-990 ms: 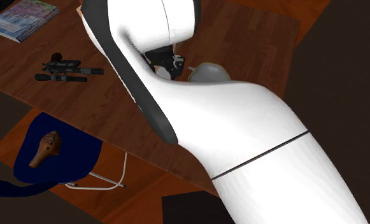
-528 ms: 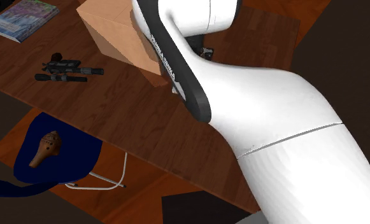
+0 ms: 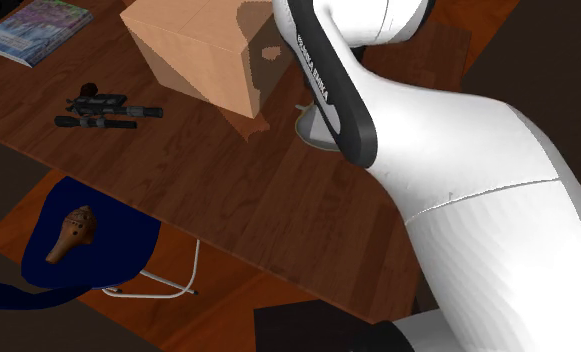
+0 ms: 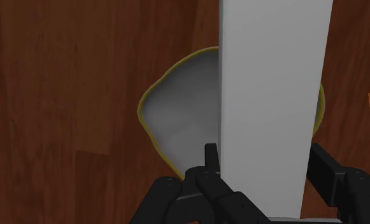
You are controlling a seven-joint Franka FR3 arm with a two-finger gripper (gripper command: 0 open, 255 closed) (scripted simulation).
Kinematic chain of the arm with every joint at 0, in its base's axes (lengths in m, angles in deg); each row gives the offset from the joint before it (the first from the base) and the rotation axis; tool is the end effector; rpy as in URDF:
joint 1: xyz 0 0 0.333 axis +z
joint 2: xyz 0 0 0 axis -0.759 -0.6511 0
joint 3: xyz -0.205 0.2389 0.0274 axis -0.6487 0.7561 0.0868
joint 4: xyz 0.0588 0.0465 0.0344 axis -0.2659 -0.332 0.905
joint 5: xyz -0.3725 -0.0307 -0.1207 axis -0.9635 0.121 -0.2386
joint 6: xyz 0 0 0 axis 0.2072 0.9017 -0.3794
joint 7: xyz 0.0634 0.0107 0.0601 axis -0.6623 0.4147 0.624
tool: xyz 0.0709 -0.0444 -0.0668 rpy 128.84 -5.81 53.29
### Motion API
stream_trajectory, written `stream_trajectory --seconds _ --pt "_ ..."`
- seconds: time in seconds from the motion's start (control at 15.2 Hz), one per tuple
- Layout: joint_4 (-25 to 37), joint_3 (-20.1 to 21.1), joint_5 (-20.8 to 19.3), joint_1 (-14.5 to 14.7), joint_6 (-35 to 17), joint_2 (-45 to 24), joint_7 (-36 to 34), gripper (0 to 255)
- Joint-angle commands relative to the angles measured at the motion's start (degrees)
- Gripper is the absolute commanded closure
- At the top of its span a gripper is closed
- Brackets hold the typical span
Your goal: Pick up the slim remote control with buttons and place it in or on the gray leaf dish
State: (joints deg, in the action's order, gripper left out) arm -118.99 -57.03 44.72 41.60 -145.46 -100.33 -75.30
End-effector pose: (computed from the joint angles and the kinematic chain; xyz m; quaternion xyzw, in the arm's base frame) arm 0.6313 -0.0102 0.6031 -0.9822 0.1876 0.0031 0.0096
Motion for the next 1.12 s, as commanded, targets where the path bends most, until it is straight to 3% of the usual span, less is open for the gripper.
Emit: stream_trajectory --seconds 0.0,0.66,1.06 --pt "-1.73 -0.09 0.05 -0.21 -1.59 0.19 0.32 255" --pt "-12.09 -0.17 0.29 -0.51 -10.29 1.85 0.53 255" --pt "-12.09 -0.17 0.29 -0.52 -10.29 1.85 0.53 255"
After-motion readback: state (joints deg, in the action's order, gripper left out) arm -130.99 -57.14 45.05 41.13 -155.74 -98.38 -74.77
